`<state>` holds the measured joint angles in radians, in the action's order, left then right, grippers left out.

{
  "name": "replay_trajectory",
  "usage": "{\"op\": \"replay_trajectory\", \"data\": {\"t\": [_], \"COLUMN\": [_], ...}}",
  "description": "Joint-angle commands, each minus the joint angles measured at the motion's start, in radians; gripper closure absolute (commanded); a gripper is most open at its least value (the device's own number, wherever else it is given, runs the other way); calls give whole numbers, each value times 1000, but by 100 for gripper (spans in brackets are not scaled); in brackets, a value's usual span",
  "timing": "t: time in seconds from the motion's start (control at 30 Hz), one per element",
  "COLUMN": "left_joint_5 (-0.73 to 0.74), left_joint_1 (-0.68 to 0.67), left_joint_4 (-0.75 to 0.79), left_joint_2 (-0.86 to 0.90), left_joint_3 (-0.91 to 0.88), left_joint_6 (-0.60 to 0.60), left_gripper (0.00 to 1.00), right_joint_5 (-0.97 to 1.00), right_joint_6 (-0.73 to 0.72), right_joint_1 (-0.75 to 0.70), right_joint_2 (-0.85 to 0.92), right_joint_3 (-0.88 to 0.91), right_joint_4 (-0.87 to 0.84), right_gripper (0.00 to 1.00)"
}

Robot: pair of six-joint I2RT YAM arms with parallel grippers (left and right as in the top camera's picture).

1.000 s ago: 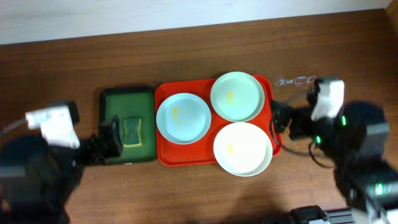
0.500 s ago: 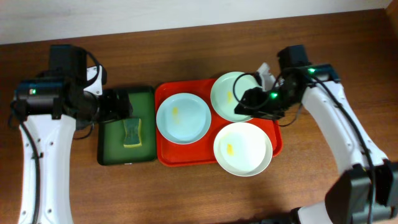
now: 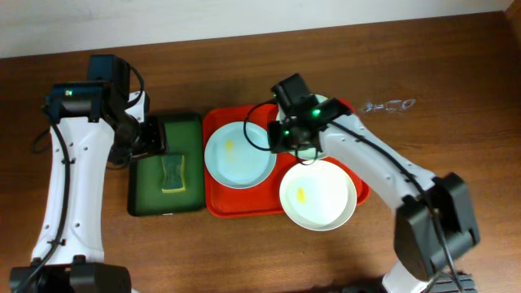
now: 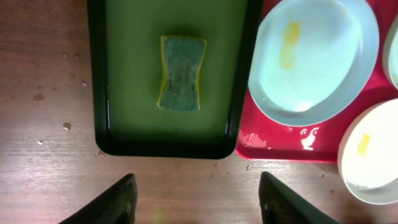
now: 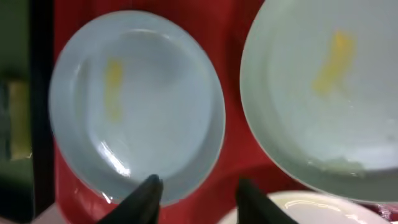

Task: Clean dirty plates on tray and stack at the side
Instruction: 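Move the right gripper over the back plate on the red tray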

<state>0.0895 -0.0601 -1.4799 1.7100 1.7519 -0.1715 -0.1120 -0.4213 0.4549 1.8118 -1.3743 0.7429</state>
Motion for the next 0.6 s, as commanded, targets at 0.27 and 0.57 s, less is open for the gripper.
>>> {"op": "replay_trajectory", "data": {"t": [0.27,0.57], "left_joint_5": [-19,-19], "left_joint_1": [-5,-5], "left_joint_4": [1,-6], "left_joint_2": [13,13], "left_joint_3": [-5,-5], "left_joint_6": [8,8], "left_gripper": [54,60], "right_joint_5": [23,11], "right_joint_6": [-97,-112], "right_joint_1": [4,4], "right_joint_2": [193,193], "right_joint_3": [-11,-11], "right_joint_4": [-80,-48], "right_gripper": [81,77]}}
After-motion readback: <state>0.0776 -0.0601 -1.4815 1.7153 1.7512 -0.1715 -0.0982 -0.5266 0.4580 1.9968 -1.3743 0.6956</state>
